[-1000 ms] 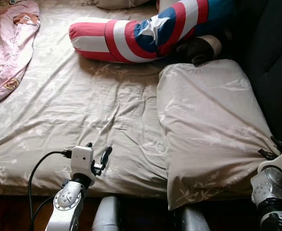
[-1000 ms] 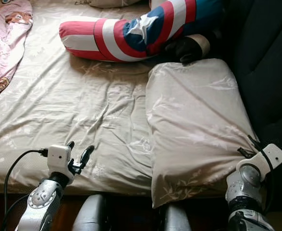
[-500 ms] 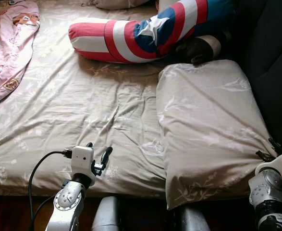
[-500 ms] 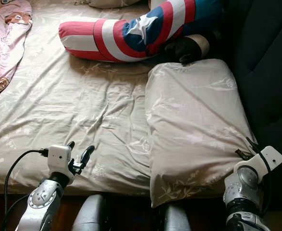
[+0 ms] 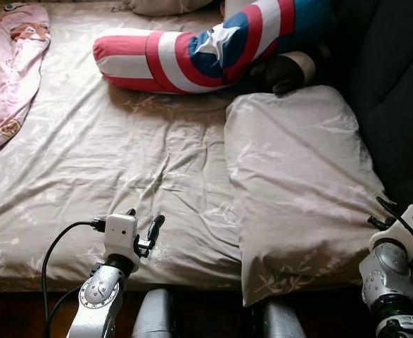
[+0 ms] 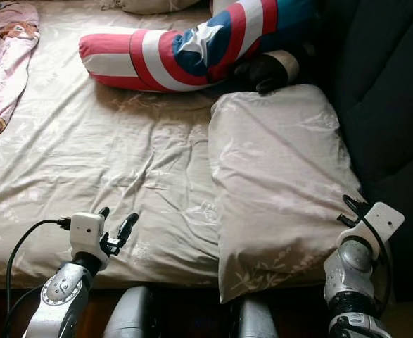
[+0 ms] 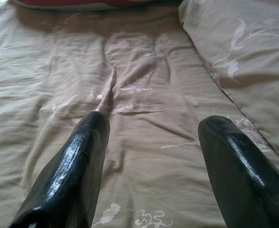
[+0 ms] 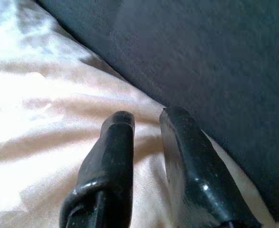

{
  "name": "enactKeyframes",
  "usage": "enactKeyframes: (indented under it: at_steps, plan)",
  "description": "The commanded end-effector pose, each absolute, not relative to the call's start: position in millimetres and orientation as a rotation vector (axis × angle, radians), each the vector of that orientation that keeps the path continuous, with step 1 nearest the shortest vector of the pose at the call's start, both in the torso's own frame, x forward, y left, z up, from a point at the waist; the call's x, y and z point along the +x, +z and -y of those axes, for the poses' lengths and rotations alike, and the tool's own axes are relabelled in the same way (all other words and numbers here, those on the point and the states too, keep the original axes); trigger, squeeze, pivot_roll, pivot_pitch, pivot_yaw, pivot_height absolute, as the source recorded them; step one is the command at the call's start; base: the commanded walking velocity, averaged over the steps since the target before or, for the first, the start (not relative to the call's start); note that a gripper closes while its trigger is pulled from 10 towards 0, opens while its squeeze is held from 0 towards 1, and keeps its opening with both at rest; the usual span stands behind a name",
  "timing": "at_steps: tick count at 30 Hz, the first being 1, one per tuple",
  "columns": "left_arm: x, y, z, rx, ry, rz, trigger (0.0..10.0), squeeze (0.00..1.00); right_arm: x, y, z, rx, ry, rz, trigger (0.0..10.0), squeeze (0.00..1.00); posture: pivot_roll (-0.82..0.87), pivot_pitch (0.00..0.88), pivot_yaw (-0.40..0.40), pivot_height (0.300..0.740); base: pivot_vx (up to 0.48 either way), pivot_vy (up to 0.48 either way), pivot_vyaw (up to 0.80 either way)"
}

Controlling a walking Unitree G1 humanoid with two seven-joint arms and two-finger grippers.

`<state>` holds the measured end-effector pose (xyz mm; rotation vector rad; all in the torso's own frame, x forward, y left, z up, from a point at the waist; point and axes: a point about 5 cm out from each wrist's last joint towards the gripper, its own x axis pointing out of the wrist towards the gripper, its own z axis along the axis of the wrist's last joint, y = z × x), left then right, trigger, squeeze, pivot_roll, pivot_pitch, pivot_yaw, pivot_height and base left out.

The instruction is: Clean up the room

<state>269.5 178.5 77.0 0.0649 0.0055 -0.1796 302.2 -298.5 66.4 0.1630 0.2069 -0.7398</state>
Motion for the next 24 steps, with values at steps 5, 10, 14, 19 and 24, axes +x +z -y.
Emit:
enactKeyframes:
  at_steps: [5, 10, 14, 19, 24]
  plan:
    - [265.6, 69.1, -179.3, 0.078, -0.179, -0.034, 10.0, 0.00, 314.6, 85.3, 272.5, 0.056, -0.501, -0.040, 10.0, 0.29, 0.08, 0.209, -0.018, 0.645, 0.000, 0.000, 0.00]
    - [265.5, 68.6, -179.6, 0.061, -0.162, -0.029, 10.0, 0.00, 316.6, 88.0, 239.2, -0.030, -0.245, 0.010, 10.0, 0.00, 0.07, 0.201, -0.022, 0.645, 0.000, 0.000, 0.00]
    - [265.4, 68.0, -182.2, 0.024, -0.121, -0.027, 10.0, 0.00, 310.8, 83.9, 227.7, -0.024, -0.158, 0.005, 10.0, 0.00, 0.06, 0.194, -0.025, 0.645, 0.000, 0.000, 0.00]
    - [261.1, 53.5, -195.9, -0.063, 0.002, -0.077, 10.0, 0.00, 297.2, 63.3, 220.0, -0.012, -0.088, -0.093, 10.0, 0.00, 0.05, 0.184, -0.022, 0.660, 0.000, 0.000, 0.00]
    - [254.0, 40.9, -203.1, -0.094, 0.056, -0.121, 10.0, 0.00, 285.8, 42.4, 213.3, 0.012, -0.063, -0.174, 10.0, 0.00, 0.06, 0.174, -0.026, 0.695, 0.000, 0.000, 0.00]
